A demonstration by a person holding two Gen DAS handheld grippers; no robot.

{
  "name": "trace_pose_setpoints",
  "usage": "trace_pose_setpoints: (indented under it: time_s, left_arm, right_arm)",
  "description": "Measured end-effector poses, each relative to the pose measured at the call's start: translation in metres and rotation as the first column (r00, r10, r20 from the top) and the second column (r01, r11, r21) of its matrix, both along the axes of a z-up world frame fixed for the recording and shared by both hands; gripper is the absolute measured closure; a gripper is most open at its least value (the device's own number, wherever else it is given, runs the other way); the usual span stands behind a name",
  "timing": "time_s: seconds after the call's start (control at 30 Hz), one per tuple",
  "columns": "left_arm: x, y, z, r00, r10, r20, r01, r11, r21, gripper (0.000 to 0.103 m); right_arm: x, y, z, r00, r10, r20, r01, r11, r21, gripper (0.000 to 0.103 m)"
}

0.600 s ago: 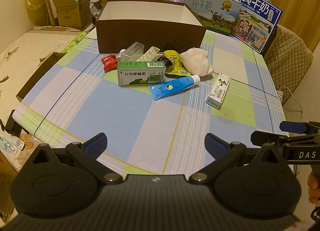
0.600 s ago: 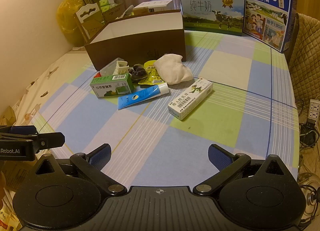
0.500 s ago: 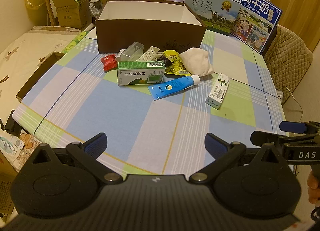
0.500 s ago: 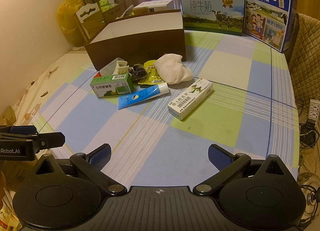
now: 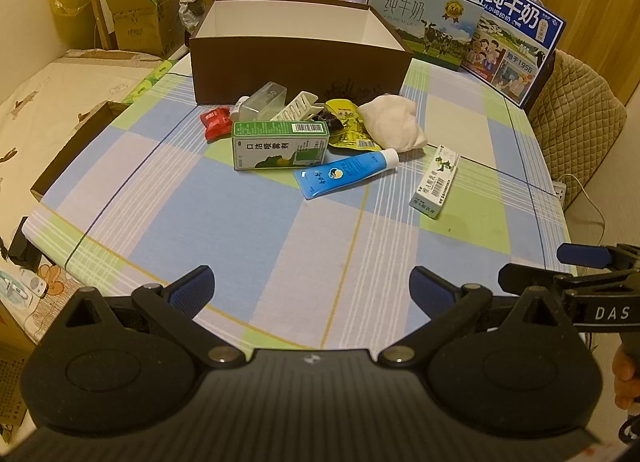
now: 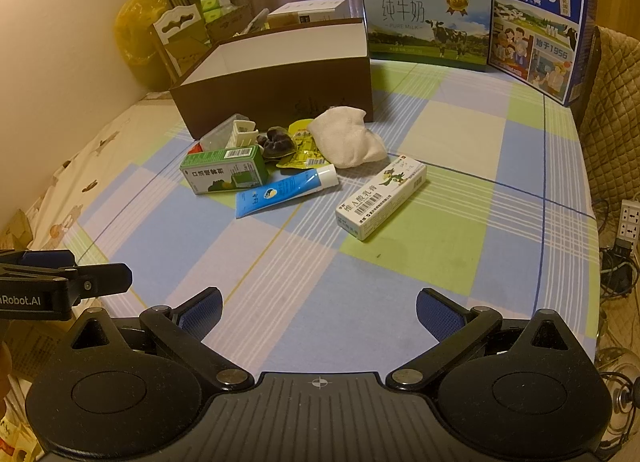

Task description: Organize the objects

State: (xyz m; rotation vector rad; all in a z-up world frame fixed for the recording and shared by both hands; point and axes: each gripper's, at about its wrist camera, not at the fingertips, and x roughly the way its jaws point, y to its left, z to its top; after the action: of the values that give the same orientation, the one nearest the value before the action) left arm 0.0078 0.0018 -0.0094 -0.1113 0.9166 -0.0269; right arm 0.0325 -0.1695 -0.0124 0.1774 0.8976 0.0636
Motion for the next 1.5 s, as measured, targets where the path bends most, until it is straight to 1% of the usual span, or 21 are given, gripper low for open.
trace_pose_setpoints:
  time_s: [0.63, 1.03, 1.27, 1.43, 1.5]
  left_arm:
    - [0.002, -0.007, -0.003, 1.0, 0.018, -0.016, -0.018, 1.0, -0.014, 0.001]
    - [0.007, 0.0, -0.001, 0.999, 0.043, -0.02, -0.044, 0.999, -0.019, 0.001]
    - [0.023, 0.017, -0.004, 0.999, 0.053, 0.002, -0.053, 0.999, -0.005, 0.001]
    - [0.043, 0.032, -0.011, 1.0, 0.018, 0.026, -0.018, 1.0, 0.001, 0.001]
    - [0.055, 0.038, -0.016, 0.999, -0.01, 0.034, 0.01, 1.0, 0.002, 0.002]
  right_arm:
    - [0.001, -0.005, -0.004, 1.0, 0.014, -0.007, -0.014, 1.0, 0.005, 0.002]
    - [0.006, -0.018, -0.008, 1.0, -0.021, -0.018, 0.021, 1.0, 0.01, 0.002]
    - [0.018, -0.022, -0.014, 0.999, -0.032, -0.019, 0.032, 0.999, 0.007, 0.002]
    - [0.025, -0.022, -0.02, 0.999, -0.039, -0.026, 0.039, 0.999, 0.011, 0.002]
    - [0.028, -0.024, -0.022, 0.998, -0.054, -0.029, 0.054, 0.998, 0.012, 0.002]
